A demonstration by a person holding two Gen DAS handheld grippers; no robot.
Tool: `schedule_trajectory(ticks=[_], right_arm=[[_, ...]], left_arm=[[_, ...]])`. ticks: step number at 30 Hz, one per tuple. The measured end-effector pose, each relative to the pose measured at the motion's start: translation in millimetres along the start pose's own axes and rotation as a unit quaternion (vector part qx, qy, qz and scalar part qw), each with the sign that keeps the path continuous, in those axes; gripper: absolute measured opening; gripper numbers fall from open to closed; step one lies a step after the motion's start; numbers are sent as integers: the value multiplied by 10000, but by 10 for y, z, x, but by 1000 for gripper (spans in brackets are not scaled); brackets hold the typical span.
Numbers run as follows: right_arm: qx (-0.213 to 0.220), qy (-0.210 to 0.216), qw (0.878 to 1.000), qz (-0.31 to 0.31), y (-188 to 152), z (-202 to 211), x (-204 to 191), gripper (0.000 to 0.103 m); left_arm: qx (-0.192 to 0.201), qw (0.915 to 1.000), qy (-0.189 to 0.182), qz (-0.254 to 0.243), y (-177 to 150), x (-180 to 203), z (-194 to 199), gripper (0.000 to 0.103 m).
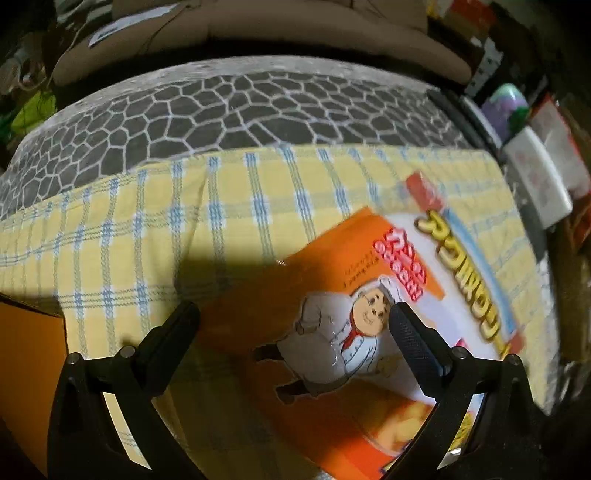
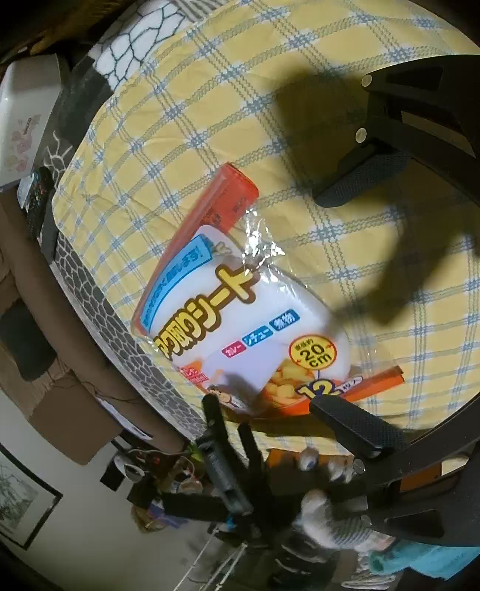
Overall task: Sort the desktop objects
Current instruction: 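Move the left tool to the orange-and-white sheet packet, then grasp the orange-and-white packet with the left tool and lift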
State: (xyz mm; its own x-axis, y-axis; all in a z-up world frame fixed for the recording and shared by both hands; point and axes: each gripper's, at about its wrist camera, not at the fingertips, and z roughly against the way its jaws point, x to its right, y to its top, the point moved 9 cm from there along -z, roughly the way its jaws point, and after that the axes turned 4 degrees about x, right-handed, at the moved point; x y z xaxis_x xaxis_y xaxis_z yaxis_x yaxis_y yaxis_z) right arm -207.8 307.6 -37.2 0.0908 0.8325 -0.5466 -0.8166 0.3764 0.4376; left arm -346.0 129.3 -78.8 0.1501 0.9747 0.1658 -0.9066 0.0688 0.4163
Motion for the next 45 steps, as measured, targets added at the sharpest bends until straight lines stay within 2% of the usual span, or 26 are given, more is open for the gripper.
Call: schedule_trajectory(ticks=[5,7,10,13,19,21,23,24,27,28,30,32,34,36,37,39,43,44,45], right_arm=[[41,197,9996,-213,8,14,-17,103],[29,353,9987,-361,-7,13,-41,103],[68,458,9977,-502,1,42,-44,103],[120,389,9975,-581,13,87,13,103],[249,169,9972,-683,34,223,211,103],[248,76,9974,-677,27,248,272,103],[217,-2,9971,-727,8,248,332,103],[242,0,9962,-833,-2,247,356,102],[262,2,9949,-977,-6,255,362,102],[237,-46,9955,-911,-13,254,349,101],[156,-193,9979,-605,-35,237,304,100],[80,-109,9991,-403,-58,218,217,93],[115,239,9985,-474,-42,239,135,93],[195,641,9961,-572,-15,297,42,92],[179,928,9932,-682,-14,313,-15,88],[155,1101,9908,-774,-35,318,-82,87],[17,690,9953,-675,-125,223,-24,87],[5,675,9950,-731,-140,215,8,87],[6,610,9952,-759,-153,217,45,87]], left_arm=[[-213,9980,-592,22,-195,203,29,101],[-229,9980,-584,-33,-295,279,62,101],[-303,9965,-770,-68,-450,397,148,101],[-414,9947,-936,-132,-621,503,242,100],[-841,9849,-1509,-104,-1074,747,495,98],[-876,9849,-1486,-159,-1166,782,553,96],[-865,9877,-1287,-204,-1218,771,555,93],[-823,9897,-1147,-229,-1226,763,546,86],[-660,9941,-724,-467,-1274,766,576,73],[-638,9944,-618,-570,-1296,784,590,72],[-617,9940,-662,-608,-1333,810,635,63],[-557,9942,-661,-642,-1377,823,701,63],[-464,9946,-685,-629,-1390,801,772,63],[-484,9924,-1026,-486,-1420,809,827,50],[-469,9920,-1078,-463,-1443,816,863,50],[-369,9932,-921,-608,-1461,824,912,50],[-403,9941,-849,-546,-1452,776,945,50],[-280,9957,-748,-471,-1384,708,984,56],[-166,9970,-650,-378,-1324,629,1026,70]])
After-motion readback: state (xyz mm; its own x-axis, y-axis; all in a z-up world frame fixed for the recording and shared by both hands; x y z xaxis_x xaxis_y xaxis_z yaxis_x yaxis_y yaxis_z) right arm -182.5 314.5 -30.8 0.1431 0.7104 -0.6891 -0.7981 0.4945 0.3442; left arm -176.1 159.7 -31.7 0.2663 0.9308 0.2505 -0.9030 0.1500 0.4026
